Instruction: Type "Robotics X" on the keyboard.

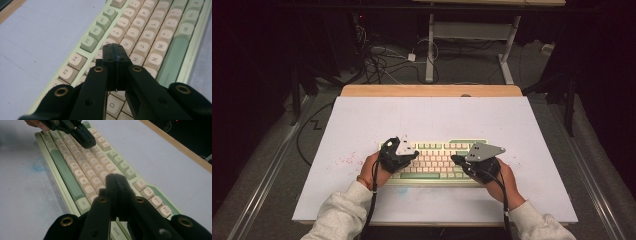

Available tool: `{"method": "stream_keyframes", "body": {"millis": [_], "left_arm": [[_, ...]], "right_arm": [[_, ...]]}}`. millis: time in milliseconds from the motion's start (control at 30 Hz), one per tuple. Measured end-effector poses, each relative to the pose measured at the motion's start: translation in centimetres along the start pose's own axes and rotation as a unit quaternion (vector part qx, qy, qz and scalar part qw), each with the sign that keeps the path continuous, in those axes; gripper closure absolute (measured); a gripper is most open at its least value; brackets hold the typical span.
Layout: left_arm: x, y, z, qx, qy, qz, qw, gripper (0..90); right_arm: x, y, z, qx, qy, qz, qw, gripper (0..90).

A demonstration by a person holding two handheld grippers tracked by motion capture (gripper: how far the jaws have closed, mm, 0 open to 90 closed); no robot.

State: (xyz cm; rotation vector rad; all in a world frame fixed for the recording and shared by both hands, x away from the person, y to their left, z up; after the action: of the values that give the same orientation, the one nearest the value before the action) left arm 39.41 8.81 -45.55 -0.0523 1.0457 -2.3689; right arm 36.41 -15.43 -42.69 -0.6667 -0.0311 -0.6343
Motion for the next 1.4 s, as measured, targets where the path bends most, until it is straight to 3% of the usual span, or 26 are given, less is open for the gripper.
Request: {"method": "stream_keyframes", "body": {"millis": [533, 733, 1033, 1400], "left_arm": [[0.4, -2.1, -0.3, 0.034, 0.008, 0.009, 0.9993, 87.4], [0.2, -3.0, -1.3, 0.045, 0.000, 0.016, 0.9989, 87.3], [0.3, -4.2, -2.8, 0.044, 0.001, 0.026, 0.9987, 87.3], [0.0, -5.5, -4.8, 0.042, -0.014, 0.034, 0.9984, 87.3]], "right_arm": [[-0.2, 0.1, 0.0, 0.001, -0.002, 0.003, 1.0000, 90.0], [-0.4, 0.4, 0.0, -0.001, -0.004, 0.006, 1.0000, 90.0], [-0.8, 1.0, 0.1, -0.005, -0.006, 0.010, 0.9999, 90.0], [-1.1, 1.7, 0.4, -0.007, -0.011, 0.012, 0.9998, 90.0]]}}
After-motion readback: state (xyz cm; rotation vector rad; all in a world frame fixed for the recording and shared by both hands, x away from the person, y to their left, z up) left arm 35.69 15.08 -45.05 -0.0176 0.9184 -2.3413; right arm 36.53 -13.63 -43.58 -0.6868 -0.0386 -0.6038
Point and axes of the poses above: each handheld gripper's, and its own axes: y roughly forward along the jaws, z roughly out of its top, x roughly to its right, the point moved 3 cm from there along y, roughly forward along the jaws, and after that the axes turned 1 degree about -z, right-handed, at the moved point
